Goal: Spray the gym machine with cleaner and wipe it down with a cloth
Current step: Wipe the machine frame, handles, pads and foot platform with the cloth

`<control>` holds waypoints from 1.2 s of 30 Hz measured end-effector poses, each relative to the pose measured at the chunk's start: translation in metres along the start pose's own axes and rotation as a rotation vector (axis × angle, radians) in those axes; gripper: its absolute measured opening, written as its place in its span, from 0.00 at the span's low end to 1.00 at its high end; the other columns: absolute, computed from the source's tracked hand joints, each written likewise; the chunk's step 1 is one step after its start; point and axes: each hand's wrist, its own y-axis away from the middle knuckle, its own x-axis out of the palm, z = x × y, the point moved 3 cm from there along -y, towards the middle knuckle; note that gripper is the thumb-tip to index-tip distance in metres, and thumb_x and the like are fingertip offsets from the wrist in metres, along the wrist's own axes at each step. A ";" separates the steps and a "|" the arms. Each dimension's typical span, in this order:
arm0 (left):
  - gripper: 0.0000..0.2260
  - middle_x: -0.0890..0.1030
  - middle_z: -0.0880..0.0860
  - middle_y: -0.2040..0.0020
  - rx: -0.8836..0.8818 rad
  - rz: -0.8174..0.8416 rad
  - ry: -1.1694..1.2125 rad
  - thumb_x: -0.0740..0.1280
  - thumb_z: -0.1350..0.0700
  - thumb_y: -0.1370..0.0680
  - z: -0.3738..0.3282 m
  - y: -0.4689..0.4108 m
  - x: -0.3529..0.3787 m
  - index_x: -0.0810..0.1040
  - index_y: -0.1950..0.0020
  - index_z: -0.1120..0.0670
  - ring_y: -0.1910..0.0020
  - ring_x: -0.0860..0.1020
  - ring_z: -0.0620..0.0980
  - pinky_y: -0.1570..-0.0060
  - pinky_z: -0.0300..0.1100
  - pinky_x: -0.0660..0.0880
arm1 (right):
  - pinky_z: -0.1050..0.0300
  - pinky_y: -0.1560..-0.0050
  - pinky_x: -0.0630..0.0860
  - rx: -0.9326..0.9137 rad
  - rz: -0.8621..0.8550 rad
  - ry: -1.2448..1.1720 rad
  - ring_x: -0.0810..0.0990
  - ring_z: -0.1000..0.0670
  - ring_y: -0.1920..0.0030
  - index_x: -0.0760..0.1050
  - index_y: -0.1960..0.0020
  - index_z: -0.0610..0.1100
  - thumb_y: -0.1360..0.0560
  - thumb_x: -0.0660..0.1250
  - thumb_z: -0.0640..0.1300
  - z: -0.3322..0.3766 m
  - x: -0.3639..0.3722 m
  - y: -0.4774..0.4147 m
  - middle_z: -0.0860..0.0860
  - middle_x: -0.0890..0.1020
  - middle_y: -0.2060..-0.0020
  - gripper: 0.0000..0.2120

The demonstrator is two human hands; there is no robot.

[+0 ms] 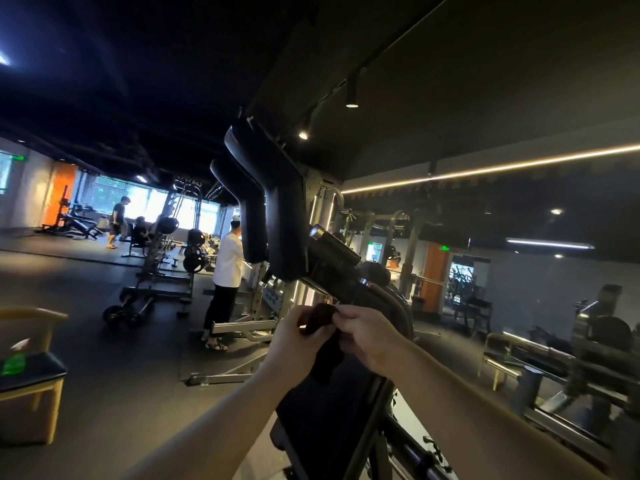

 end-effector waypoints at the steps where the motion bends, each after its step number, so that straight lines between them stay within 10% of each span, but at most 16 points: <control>1: 0.13 0.84 0.47 0.46 0.001 -0.020 -0.017 0.73 0.52 0.21 -0.002 0.002 -0.001 0.78 0.37 0.47 0.47 0.83 0.44 0.43 0.49 0.82 | 0.44 0.37 0.81 -0.002 -0.007 0.038 0.84 0.42 0.41 0.82 0.37 0.41 0.16 0.62 0.36 0.004 0.000 0.004 0.42 0.86 0.44 0.13; 15: 0.15 0.79 0.42 0.46 0.098 -0.303 0.184 0.67 0.54 0.17 -0.024 -0.132 -0.021 0.74 0.30 0.51 0.43 0.79 0.45 0.43 0.44 0.76 | 0.55 0.42 0.81 -0.213 -0.434 0.647 0.84 0.53 0.48 0.83 0.39 0.47 0.20 0.70 0.37 0.088 -0.022 -0.072 0.53 0.85 0.48 0.11; 21: 0.13 0.83 0.44 0.44 0.236 -0.138 0.378 0.67 0.57 0.17 -0.003 -0.173 -0.014 0.71 0.33 0.46 0.45 0.81 0.37 0.50 0.36 0.80 | 0.49 0.33 0.76 -0.295 -0.558 0.913 0.78 0.51 0.34 0.79 0.30 0.48 0.19 0.67 0.38 0.093 -0.013 -0.125 0.51 0.81 0.35 0.18; 27: 0.13 0.83 0.46 0.46 0.252 -0.078 0.486 0.68 0.60 0.18 0.007 -0.183 0.003 0.73 0.35 0.50 0.48 0.82 0.32 0.58 0.26 0.77 | 0.58 0.41 0.75 -0.248 -0.518 1.055 0.81 0.54 0.42 0.84 0.37 0.47 0.20 0.62 0.31 0.111 -0.020 -0.128 0.52 0.85 0.45 0.20; 36: 0.12 0.83 0.42 0.44 0.244 0.005 0.455 0.66 0.54 0.16 0.019 -0.194 0.014 0.75 0.33 0.45 0.42 0.81 0.37 0.43 0.38 0.78 | 0.53 0.32 0.74 -0.242 -0.493 1.092 0.79 0.53 0.35 0.81 0.34 0.48 0.19 0.62 0.32 0.110 -0.017 -0.125 0.50 0.83 0.37 0.20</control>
